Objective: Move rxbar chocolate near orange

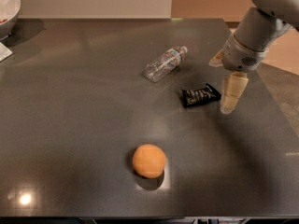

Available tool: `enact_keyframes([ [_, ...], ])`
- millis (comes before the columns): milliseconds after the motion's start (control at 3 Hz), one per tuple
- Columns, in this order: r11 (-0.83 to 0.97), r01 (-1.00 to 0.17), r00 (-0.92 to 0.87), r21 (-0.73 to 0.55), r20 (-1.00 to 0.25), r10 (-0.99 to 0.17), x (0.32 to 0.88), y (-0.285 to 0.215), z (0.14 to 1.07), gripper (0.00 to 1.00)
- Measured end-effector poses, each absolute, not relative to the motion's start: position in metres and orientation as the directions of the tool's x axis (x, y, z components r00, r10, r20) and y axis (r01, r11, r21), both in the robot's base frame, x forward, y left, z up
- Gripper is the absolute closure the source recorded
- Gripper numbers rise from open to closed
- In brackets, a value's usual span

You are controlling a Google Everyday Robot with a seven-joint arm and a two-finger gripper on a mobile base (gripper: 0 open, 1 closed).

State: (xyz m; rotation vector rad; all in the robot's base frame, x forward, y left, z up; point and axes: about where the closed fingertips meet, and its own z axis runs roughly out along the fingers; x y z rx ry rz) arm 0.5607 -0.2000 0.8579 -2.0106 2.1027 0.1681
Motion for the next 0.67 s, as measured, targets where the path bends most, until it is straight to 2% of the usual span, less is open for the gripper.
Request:
enact_keyframes([
  [333, 0.091, -0.995, -0.077, -0.043, -0.247, -0.966, 0.576, -0.197, 0.832, 0.0],
  [667, 0.114, -0.993, -0.104, -0.025, -0.246, -0.964, 0.584, -0.196, 0.817, 0.15],
])
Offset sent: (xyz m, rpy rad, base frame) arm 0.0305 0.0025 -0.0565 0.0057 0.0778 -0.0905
